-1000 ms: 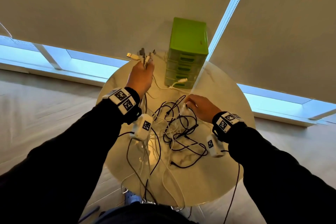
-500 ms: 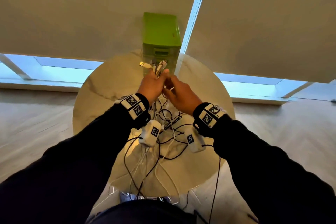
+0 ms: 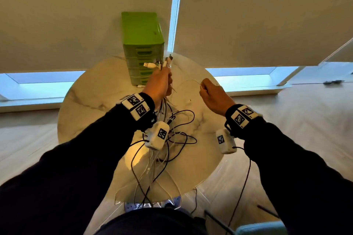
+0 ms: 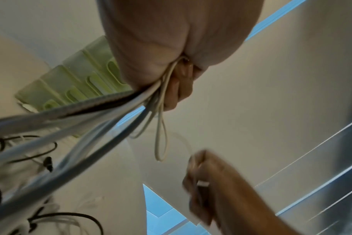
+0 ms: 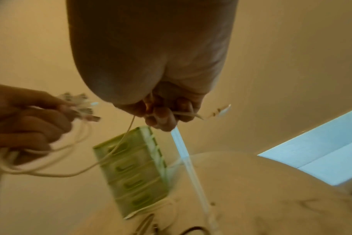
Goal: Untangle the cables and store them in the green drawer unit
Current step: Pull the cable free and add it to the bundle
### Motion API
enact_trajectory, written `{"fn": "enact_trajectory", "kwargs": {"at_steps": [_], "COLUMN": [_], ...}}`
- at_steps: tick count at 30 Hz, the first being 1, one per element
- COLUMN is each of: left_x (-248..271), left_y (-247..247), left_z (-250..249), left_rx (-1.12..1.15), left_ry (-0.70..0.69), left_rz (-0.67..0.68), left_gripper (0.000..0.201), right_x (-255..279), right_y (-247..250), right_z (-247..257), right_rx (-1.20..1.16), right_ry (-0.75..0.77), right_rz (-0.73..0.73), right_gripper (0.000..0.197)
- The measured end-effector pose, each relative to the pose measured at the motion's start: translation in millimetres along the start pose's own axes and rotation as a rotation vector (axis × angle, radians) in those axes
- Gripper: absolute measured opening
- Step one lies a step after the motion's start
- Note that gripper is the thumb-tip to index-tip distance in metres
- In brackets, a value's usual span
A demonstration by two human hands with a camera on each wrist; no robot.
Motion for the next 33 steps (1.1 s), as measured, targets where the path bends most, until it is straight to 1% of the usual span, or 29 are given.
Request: {"fn": "enact_trajectory", "kwargs": {"at_steps": [4, 6, 8, 9, 11, 13, 14, 15, 16, 18, 19, 20, 21, 23, 25, 27, 29, 30, 31, 33], "left_x": [3.1, 5.3, 6.9, 7.1, 8.2, 9.8, 10.5, 10.4, 9.5, 6.6, 5.0, 3.8, 2.7, -0.3, -4.6, -8.3, -10.2, -10.3, -9.9, -8.0], "left_y": [-18.9, -29.2, -38.2, -41.8, -49.3, -55.6, -57.8, -59.9, -60.6, -60.1, -58.6, -57.0, -55.5, -51.4, -44.2, -35.1, -28.6, -27.4, -27.1, -29.0], "left_z": [-4.6, -1.2, 4.4, 7.2, 12.5, 15.5, 15.4, 15.3, 14.9, 13.2, 12.6, 11.5, 10.7, 9.5, 9.6, 10.9, 11.9, 11.0, 9.4, 4.8], "left_rx": [0.118, 0.110, 0.085, 0.075, 0.047, 0.018, 0.010, 0.000, -0.012, -0.016, -0.010, -0.007, -0.008, -0.029, -0.050, -0.074, -0.065, -0.034, 0.007, 0.096], "left_ry": [0.011, -0.004, -0.010, -0.008, 0.000, 0.004, -0.001, -0.009, -0.018, -0.032, -0.038, -0.044, -0.049, -0.063, -0.089, -0.095, -0.087, -0.089, -0.094, -0.100], "left_rz": [0.015, 0.036, 0.059, 0.065, 0.075, 0.084, 0.087, 0.089, 0.091, 0.091, 0.089, 0.087, 0.084, 0.071, 0.054, 0.033, 0.007, 0.001, 0.002, 0.024], "left_gripper": [0.030, 0.027, 0.025, 0.024, 0.026, 0.029, 0.029, 0.028, 0.027, 0.022, 0.020, 0.018, 0.017, 0.019, 0.022, 0.023, 0.023, 0.024, 0.026, 0.029], "right_x": [9.0, 20.3, 29.9, 31.1, 31.7, 33.9, 35.0, 36.5, 37.5, 38.0, 38.8, 38.4, 36.8, 34.0, 30.3, 26.9, 25.2, 24.7, 24.5, 27.7], "right_y": [3.4, -1.0, -8.7, -13.3, -21.8, -26.3, -27.4, -26.5, -26.1, -27.3, -28.5, -29.2, -29.6, -25.7, -18.8, -9.6, 1.2, 5.2, 7.1, 7.8], "right_z": [-70.9, -97.8, -113.7, -116.8, -109.4, -81.9, -64.9, -46.6, -29.8, -5.3, 2.8, 7.9, 9.7, 9.5, 2.0, -12.0, -30.9, -43.1, -57.5, -88.9], "right_rx": [0.199, 0.206, 0.256, 0.289, 0.271, 0.131, 0.050, -0.009, -0.043, -0.060, -0.059, -0.057, -0.066, -0.118, -0.179, -0.186, -0.094, 0.039, 0.217, 0.578], "right_ry": [-0.203, -0.310, -0.360, -0.344, -0.250, -0.084, -0.001, 0.058, 0.097, 0.146, 0.160, 0.163, 0.164, 0.185, 0.194, 0.162, 0.087, 0.024, -0.053, -0.268], "right_rz": [0.184, 0.313, 0.404, 0.407, 0.356, 0.317, 0.322, 0.341, 0.360, 0.392, 0.404, 0.396, 0.363, 0.239, 0.133, 0.095, 0.115, 0.170, 0.268, 0.507], "right_gripper": [0.012, 0.012, 0.012, 0.017, 0.041, 0.059, 0.063, 0.063, 0.058, 0.043, 0.037, 0.035, 0.037, 0.044, 0.045, 0.044, 0.045, 0.047, 0.050, 0.050]}}
Point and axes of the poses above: each hand's wrist, its own x-axis away from the middle knuckle, its own y-axis out of the back of the hand, z = x × y, the point moved 2 cm from there along -x, towards the middle knuckle, and after that the axes turned 14 degrees about -y, right-handed, at the moved point
